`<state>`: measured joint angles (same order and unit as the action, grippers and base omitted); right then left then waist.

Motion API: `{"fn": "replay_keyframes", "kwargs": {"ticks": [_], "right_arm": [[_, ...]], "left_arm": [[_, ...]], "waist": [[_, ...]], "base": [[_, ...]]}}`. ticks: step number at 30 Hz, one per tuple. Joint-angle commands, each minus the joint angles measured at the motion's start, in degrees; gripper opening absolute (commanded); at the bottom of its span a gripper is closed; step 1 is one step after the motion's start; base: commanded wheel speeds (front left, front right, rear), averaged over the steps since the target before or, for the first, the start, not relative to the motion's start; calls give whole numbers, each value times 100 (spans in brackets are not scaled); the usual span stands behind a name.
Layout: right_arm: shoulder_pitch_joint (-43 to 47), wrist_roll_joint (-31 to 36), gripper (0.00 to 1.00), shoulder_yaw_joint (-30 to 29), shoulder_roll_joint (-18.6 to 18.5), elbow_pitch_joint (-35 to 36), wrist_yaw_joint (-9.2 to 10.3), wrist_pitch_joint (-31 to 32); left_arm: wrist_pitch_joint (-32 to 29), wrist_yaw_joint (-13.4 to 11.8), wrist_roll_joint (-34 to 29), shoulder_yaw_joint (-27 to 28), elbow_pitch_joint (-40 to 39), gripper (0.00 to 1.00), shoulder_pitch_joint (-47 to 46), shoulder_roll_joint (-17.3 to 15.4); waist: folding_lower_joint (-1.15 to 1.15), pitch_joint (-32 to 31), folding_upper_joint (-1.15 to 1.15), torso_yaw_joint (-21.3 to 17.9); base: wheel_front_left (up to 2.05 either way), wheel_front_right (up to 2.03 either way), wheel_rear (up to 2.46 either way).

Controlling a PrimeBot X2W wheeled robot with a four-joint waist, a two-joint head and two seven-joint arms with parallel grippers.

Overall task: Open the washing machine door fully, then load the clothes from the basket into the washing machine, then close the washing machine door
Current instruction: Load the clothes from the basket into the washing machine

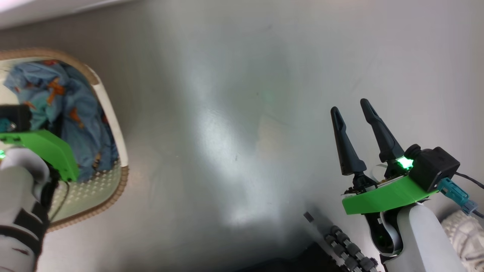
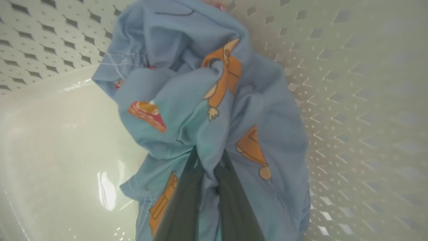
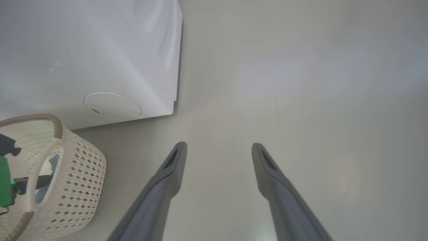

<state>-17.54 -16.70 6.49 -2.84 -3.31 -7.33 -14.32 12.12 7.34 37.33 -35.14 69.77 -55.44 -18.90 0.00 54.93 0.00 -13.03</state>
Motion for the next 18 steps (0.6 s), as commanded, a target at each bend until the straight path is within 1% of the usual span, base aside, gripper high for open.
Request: {"fn": "replay_keyframes", "kwargs": {"ticks": [1, 4, 9, 13, 18], "right_arm": [[238, 45, 100, 78, -4, 88, -16, -68], [212, 124, 100, 6, -4, 64, -16, -68], [207, 195, 100, -125, -4, 43, -16, -68], [271, 278, 100, -243, -4, 4, -16, -68], [262, 324, 100, -303, -4, -46, -16, -68]], "left_arm": [[87, 11, 63, 125, -16, 0, 287, -167], [198, 12, 201, 171, -110, 0, 451, -77], [280, 13, 399, 333, -404, 0, 807, -27], [285, 13, 370, 731, -1015, 0, 1137, -19], [286, -3, 95, 1227, -1601, 0, 1612, 109]], "waist": [[0, -221, 0, 182], [0, -453, 0, 328], [0, -896, 0, 521], [0, -1208, 0, 713], [0, -1567, 0, 910]], "base": [[0, 0, 0], [0, 0, 0], [0, 0, 0], [0, 0, 0], [0, 0, 0]]}}
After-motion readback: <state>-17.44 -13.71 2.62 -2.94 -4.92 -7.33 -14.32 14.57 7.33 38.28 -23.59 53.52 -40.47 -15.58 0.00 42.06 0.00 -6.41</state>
